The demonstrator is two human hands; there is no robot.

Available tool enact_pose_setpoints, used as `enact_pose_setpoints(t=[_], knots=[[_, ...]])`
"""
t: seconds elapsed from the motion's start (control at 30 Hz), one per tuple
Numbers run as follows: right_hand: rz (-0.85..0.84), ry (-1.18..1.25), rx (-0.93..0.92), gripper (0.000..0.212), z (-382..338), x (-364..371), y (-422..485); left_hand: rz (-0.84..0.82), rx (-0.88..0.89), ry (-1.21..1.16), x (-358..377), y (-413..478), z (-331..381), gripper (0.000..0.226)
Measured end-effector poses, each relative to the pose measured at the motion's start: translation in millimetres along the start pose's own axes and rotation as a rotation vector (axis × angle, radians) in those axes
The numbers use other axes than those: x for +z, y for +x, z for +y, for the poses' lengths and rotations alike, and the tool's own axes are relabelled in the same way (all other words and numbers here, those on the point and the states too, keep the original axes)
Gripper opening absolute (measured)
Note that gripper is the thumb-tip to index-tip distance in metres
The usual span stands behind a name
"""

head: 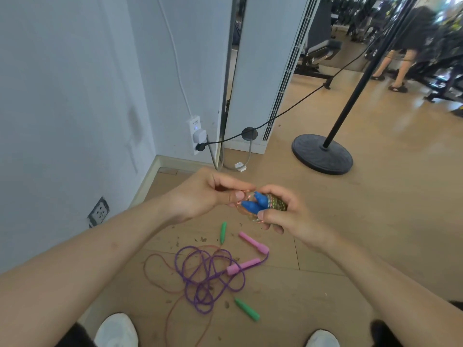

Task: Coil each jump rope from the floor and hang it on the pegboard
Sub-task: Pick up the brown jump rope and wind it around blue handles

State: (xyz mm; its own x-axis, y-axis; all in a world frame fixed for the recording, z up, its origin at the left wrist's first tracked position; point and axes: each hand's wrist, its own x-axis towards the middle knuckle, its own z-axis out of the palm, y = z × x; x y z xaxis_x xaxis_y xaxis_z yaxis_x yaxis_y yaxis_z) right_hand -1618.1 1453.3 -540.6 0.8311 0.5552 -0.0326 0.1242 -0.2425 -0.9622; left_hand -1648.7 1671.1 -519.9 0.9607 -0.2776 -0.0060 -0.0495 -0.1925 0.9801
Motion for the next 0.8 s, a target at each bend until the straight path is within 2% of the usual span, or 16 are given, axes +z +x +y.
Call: enact_pose_setpoints(t=[0.33,0.5,0.63,0.8], knots=[[-0.124,-0.113,-0.037,0.027,-3.3,-0.4,-2.1,-0.096,0.05,0.245,-11.7,-3.3,6.3,0.02],[-0.123,-0.171,-0.006,0.027,-3.0,1.1,-2.1,-0.152,0.036,0.245,-9.7,-5.3,5.8,0.024],[-0.156,-0.087,0.034,0.025,-0.6,2.6,-1.2,-0.154,0.014,0.128,-9.0,-5.4,3.8,0.026],[-0.117,-0.081,0.067,0.025,-0.5,3.0,-0.6,-0.085,0.013,0.121,-5.0,-6.6,7.9,0.025]])
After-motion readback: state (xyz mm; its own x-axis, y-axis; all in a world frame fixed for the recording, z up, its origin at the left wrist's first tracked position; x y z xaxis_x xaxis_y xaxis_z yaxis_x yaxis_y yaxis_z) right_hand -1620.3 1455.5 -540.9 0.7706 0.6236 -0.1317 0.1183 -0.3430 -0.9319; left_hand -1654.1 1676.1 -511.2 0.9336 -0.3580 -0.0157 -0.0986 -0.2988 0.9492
